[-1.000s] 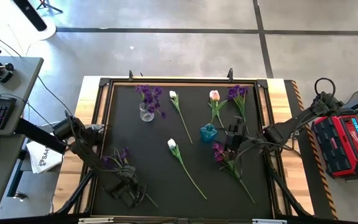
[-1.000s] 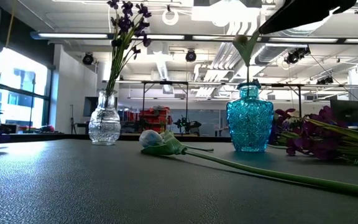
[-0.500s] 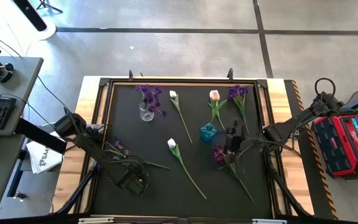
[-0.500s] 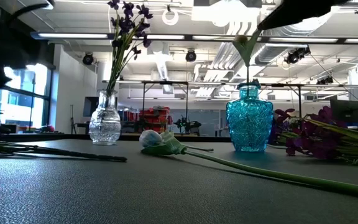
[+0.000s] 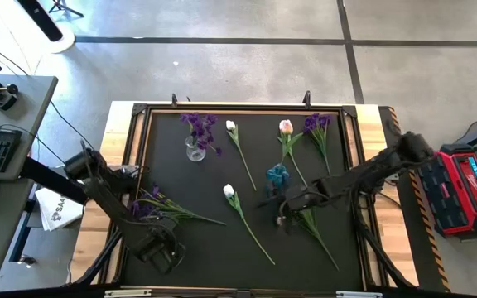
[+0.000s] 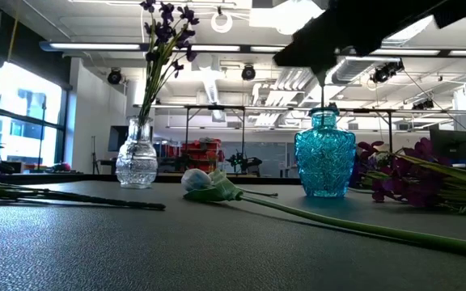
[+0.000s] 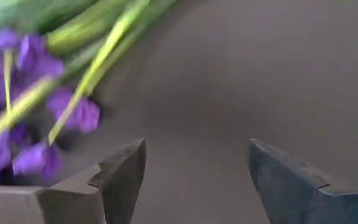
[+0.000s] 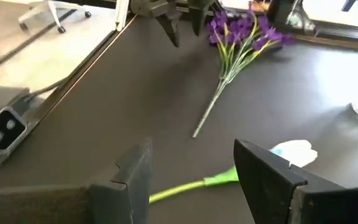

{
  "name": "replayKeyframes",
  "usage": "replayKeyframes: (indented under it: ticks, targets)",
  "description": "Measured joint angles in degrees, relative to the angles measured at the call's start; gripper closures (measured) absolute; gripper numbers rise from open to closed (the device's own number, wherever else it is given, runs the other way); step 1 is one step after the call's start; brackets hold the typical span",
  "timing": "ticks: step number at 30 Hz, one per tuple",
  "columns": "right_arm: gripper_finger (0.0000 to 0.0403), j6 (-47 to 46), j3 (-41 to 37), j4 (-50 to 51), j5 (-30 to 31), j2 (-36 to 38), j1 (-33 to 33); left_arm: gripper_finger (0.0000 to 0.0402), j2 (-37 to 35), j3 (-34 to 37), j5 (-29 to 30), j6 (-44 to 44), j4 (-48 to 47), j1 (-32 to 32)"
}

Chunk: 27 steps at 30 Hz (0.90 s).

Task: Sort flowers into vase by color
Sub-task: Put the bottom purple flowers into the transparent vase

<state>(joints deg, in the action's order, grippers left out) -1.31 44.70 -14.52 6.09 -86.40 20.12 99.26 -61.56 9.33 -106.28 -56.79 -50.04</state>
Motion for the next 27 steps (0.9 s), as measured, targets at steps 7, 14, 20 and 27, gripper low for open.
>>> replayKeyframes:
  ticks: [7,14,20,27]
  targets:
    - [0.0210,-1.28,9.47,-1.36,-0.60,-13.52,0.14,0.0166,3.94,0.02,3.09,4.17,-0.23,0.93]
    - [0.0210,-4.54,20.66,-1.08,0.50,-27.80,0.15,0.0174,6.53,-0.16,4.22,2.96,-0.42,-0.60]
    - [0.0210,-10.89,27.57,2.82,9.05,-34.74,0.15,0.0175,7.74,-0.20,8.95,1.67,-0.44,-2.09]
    - [0.0210,-13.88,30.25,4.47,7.25,-38.36,0.41,0.0175,7.97,-0.01,12.71,3.46,-0.93,-2.42]
